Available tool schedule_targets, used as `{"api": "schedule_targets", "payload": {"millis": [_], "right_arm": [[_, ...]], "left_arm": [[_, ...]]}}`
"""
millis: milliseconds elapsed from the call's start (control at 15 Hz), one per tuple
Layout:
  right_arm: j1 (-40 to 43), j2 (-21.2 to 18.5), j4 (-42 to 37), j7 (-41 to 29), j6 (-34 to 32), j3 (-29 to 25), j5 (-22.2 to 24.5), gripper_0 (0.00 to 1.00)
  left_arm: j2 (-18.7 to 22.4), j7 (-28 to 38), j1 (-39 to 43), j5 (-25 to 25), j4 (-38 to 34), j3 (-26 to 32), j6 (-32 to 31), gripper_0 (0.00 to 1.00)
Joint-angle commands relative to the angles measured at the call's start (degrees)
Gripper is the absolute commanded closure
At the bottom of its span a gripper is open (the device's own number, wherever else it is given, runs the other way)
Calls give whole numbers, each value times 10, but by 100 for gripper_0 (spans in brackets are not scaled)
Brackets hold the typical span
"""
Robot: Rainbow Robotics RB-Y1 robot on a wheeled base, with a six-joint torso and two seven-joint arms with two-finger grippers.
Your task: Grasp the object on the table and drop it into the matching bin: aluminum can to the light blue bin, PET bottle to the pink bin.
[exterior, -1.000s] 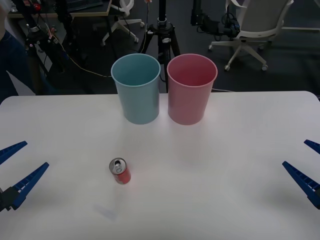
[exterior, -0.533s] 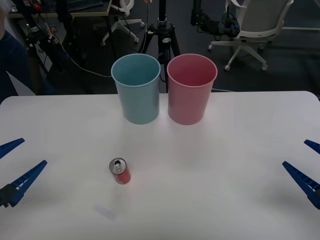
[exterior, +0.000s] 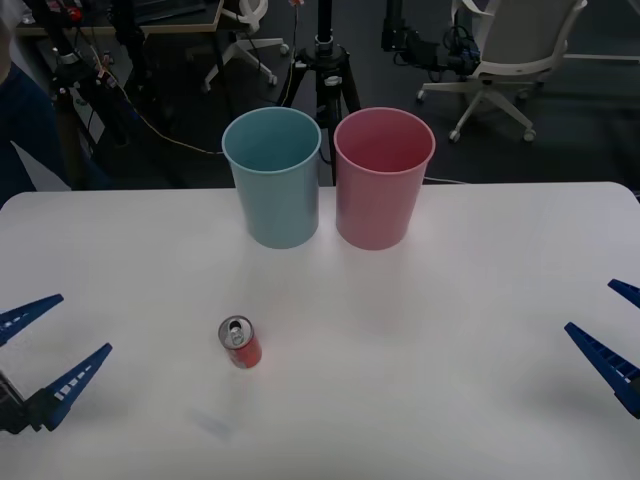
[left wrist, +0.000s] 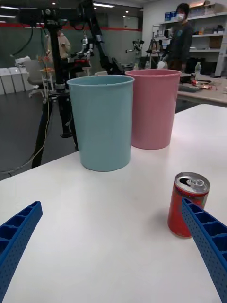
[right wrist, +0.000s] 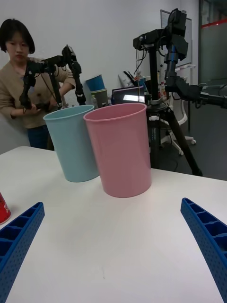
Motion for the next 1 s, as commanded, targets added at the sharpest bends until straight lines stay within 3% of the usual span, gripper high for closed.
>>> {"api": "schedule_targets", "payload": {"millis": [67,267,467,1000], "right_arm": [[0,0,0,0,0,0,0,0],[0,0,0,0,0,0,0,0],[0,0,0,0,0,0,0,0],[0,0,0,0,0,0,0,0]], "left_arm": [[33,-42,-2,26,41,-52,-1,0],[76,-61,-3,64,80,-114,-23,0],[93,-123,-11,100,103,-168,-25,0],[93,-259,-132,150,261,-306,-30,0]]}}
